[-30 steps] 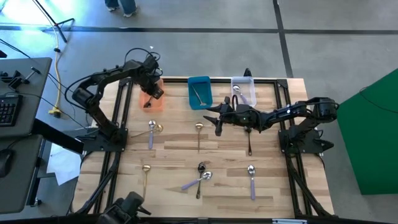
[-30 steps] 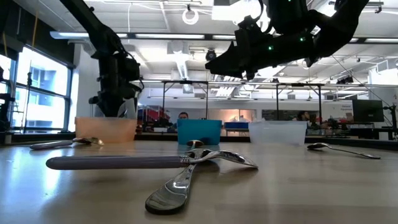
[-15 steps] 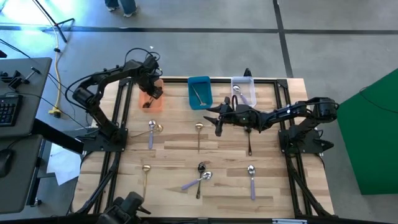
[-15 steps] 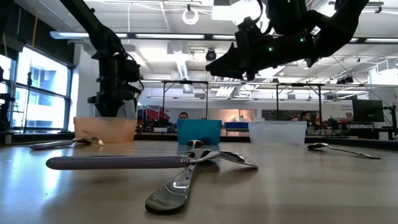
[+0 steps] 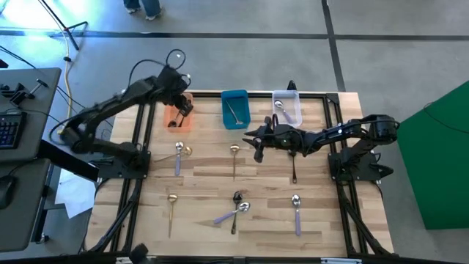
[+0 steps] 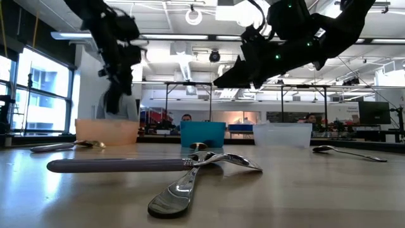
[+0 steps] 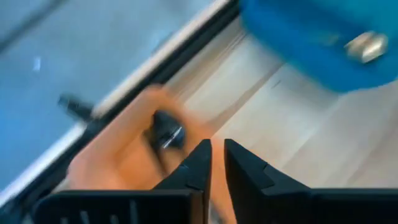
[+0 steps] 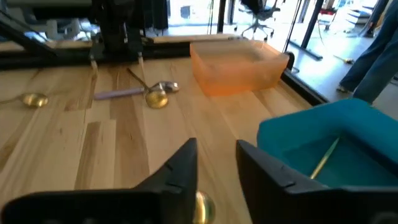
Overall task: Sort silverware by color (type)
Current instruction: Put the top left gold spoon into the blue bin
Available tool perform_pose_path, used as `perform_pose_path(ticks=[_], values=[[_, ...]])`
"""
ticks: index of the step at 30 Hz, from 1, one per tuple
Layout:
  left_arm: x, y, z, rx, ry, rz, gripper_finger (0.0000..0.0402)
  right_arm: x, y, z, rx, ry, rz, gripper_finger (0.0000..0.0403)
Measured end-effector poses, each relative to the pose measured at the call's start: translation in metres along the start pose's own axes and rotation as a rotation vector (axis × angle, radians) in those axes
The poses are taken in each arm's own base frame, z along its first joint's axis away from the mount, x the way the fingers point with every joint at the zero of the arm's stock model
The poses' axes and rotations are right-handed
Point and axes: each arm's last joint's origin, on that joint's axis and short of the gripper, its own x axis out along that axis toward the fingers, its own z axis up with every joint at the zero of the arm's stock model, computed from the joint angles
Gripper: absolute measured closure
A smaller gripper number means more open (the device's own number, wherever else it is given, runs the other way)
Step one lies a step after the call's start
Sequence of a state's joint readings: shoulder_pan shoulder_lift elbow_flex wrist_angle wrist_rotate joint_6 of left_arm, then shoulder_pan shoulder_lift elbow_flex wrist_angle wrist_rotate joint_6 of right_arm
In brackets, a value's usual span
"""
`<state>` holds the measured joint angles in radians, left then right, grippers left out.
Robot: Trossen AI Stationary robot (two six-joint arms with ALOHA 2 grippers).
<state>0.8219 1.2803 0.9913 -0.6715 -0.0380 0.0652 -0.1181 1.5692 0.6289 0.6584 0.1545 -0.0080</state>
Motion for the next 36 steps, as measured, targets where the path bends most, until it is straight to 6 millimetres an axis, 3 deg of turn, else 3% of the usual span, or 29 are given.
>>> perform_pose_path(ticks=[7,14,22,31,36], values=[[-0.015,-0.047,-0.039,0.048,-0.232,-0.138,0.04,-0.002,0.008,-0.01,-0.025,0.103,0.027,0.039],[-0.008,-0.083,-0.082,0.145,-0.38,-0.299,0.0401,-0.005,0.019,-0.016,-0.041,0.161,0.057,0.0391],[-0.014,-0.112,-0.109,0.229,-0.295,-0.43,0.039,-0.006,0.022,-0.017,-0.059,0.172,0.039,0.0356],[-0.014,-0.122,-0.142,0.274,-0.055,-0.318,0.0317,-0.006,0.022,-0.017,-0.06,0.172,0.039,0.0334],[-0.007,-0.128,-0.15,0.302,0.025,-0.297,0.0273,-0.006,0.022,-0.017,-0.06,0.172,0.039,0.0334]])
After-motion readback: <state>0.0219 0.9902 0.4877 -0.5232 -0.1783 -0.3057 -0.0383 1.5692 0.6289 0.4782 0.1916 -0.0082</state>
